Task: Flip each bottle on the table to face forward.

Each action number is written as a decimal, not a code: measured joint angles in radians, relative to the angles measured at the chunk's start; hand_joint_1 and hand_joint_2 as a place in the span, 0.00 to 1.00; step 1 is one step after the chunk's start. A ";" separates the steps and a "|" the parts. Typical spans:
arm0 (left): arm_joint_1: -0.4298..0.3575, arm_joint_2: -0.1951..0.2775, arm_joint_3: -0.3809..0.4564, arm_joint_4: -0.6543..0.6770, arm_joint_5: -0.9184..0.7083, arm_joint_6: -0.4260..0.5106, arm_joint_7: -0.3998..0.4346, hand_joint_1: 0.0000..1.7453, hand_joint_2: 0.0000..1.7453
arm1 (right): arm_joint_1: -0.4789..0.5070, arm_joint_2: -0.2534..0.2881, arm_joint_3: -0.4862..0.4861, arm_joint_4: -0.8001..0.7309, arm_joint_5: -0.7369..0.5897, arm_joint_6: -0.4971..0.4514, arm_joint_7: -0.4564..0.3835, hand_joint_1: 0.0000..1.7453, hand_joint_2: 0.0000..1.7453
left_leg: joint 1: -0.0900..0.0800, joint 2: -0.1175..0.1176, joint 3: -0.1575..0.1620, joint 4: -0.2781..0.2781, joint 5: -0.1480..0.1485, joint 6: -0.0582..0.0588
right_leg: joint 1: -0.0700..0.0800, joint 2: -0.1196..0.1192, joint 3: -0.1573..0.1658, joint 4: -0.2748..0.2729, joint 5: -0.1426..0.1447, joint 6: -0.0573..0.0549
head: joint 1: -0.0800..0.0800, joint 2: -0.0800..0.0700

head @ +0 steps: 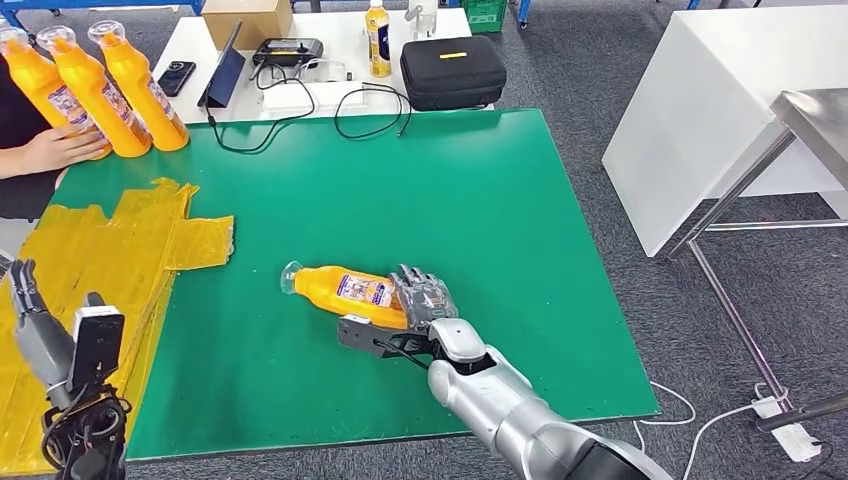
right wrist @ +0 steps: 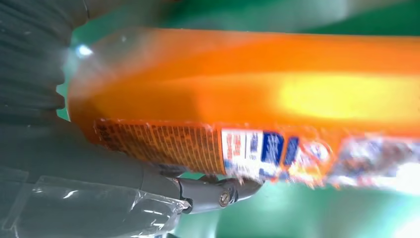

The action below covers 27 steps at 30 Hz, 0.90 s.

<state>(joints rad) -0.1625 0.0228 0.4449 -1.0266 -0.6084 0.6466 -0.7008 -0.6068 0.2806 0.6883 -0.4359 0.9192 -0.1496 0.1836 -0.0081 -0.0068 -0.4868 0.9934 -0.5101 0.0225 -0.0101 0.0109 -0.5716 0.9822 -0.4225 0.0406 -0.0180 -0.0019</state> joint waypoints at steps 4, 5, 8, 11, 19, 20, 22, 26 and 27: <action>0.000 -0.009 0.000 0.000 -0.012 -0.004 0.000 0.00 0.00 | -0.020 0.013 0.000 0.031 0.053 0.069 0.065 0.77 1.00 | 0.000 0.000 0.004 0.000 0.000 0.000 | 0.000 0.000 0.004 0.000 0.000 0.000 | 0.000 0.000; -0.001 -0.011 0.000 0.000 -0.013 -0.004 0.000 0.00 0.00 | -0.026 0.016 0.000 0.038 0.061 0.090 0.073 0.99 1.00 | 0.000 0.000 0.005 0.000 0.000 0.000 | 0.000 0.000 0.005 0.000 0.000 0.000 | 0.000 0.000; -0.006 -0.014 -0.001 0.002 -0.009 -0.002 0.000 0.00 0.00 | -0.039 0.019 0.000 0.052 0.076 0.138 0.082 1.00 1.00 | 0.000 0.000 0.009 0.000 0.000 0.000 | 0.001 0.000 0.008 -0.001 0.000 0.000 | 0.000 0.000; -0.014 -0.015 -0.006 0.006 -0.005 0.005 0.000 0.00 0.00 | -0.044 0.020 0.000 0.061 0.079 0.156 0.082 1.00 1.00 | 0.000 0.000 0.012 0.000 0.000 0.000 | 0.001 0.000 0.011 -0.001 0.000 0.000 | 0.000 0.000; -0.034 -0.015 -0.035 0.022 0.039 0.010 0.000 0.00 0.00 | -0.047 0.017 -0.016 0.065 0.065 0.158 0.059 1.00 1.00 | 0.000 0.001 0.015 0.000 0.000 0.000 | 0.001 0.000 0.014 -0.001 0.000 0.000 | 0.000 0.000; -0.035 -0.015 -0.038 0.023 0.050 -0.001 0.000 0.00 0.00 | -0.047 0.017 -0.021 0.065 0.062 0.156 0.055 1.00 1.00 | 0.000 0.001 0.015 0.000 0.000 0.000 | 0.001 0.000 0.014 -0.001 0.000 0.000 | 0.000 0.000; -0.035 -0.016 -0.041 0.023 0.087 -0.055 0.001 0.00 0.00 | -0.046 0.015 -0.033 0.066 0.056 0.146 0.045 1.00 1.00 | 0.000 0.001 0.015 0.000 0.000 0.000 | 0.001 0.000 0.014 -0.001 0.000 0.000 | 0.000 0.000; -0.035 -0.024 -0.039 0.021 0.182 -0.232 0.028 0.00 0.00 | -0.039 0.014 -0.061 0.066 0.042 0.122 0.024 1.00 1.00 | 0.000 0.001 0.015 0.000 0.000 0.000 | 0.001 0.000 0.014 -0.001 0.000 0.000 | 0.000 0.000; -0.034 -0.028 -0.035 0.017 0.218 -0.300 0.055 0.00 0.00 | -0.037 0.014 -0.069 0.066 0.038 0.113 0.015 1.00 1.00 | 0.000 0.001 0.015 0.000 0.000 0.000 | 0.001 0.000 0.014 -0.001 0.000 0.000 | 0.000 0.000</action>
<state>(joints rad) -0.1960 -0.0056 0.4102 -1.0099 -0.3907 0.3462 -0.6462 -0.6437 0.2943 0.6189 -0.3696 0.9568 -0.0370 0.1989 -0.0080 -0.0056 -0.4716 0.9931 -0.5104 0.0224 -0.0094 0.0113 -0.5571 0.9817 -0.4225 0.0404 -0.0180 -0.0018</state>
